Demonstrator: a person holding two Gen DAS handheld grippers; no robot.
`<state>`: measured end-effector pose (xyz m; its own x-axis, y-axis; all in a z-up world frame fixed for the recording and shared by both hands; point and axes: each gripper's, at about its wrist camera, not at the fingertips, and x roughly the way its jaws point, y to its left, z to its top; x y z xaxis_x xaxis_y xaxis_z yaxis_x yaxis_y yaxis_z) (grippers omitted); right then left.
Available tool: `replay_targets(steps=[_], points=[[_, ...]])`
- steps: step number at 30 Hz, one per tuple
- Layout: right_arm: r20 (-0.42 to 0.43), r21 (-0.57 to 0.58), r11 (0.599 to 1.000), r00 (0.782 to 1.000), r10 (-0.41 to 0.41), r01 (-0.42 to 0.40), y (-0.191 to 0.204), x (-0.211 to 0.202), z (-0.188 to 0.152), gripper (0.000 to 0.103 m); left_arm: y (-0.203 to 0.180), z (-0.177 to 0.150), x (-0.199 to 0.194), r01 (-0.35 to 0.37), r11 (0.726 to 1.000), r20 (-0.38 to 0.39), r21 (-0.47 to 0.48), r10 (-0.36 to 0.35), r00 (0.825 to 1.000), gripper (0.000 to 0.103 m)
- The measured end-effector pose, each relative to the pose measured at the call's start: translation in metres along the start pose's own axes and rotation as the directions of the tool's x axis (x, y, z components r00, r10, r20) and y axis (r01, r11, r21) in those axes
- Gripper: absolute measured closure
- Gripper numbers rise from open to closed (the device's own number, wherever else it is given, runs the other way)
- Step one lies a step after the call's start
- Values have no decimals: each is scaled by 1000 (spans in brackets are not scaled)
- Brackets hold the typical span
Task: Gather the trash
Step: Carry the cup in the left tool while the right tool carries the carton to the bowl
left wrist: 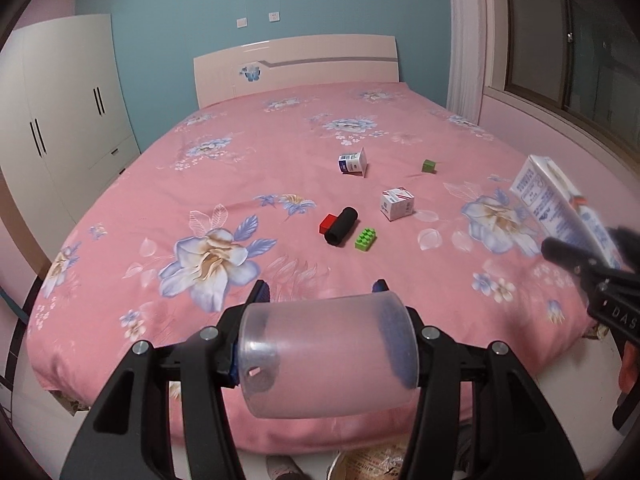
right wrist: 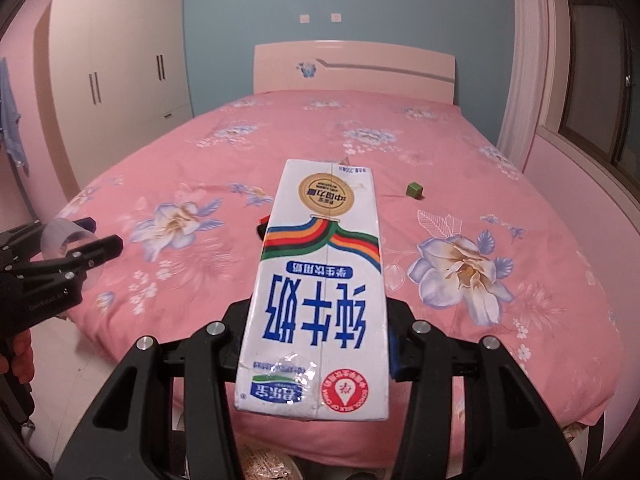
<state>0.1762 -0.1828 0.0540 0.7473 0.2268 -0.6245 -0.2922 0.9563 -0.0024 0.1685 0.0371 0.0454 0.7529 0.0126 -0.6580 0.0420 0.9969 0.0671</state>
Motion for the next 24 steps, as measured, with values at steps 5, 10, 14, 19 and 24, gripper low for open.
replay_targets(steps=[5,10,14,19,24], points=[[13,-44,999,1000,19,-19,13,-33,-17,54,-3,-19,-31,-17,1000,8,18,17,1000,47],[20,-62,997,999,41,-39,19,-56,-32,54,-8,-34,-53,-30,999,17,37,29,999,47],[13,-72,996,998,56,-55,21,-68,-45,54,-11,-46,-65,-28,999,14,44,28,1000,47],[-11,-83,995,998,60,-61,22,-69,-60,54,-15,-63,-65,-40,998,-6,57,40,999,47],[-59,-98,993,997,59,-65,25,-59,-77,54,-19,-83,-47,-49,996,-63,74,53,997,47]])
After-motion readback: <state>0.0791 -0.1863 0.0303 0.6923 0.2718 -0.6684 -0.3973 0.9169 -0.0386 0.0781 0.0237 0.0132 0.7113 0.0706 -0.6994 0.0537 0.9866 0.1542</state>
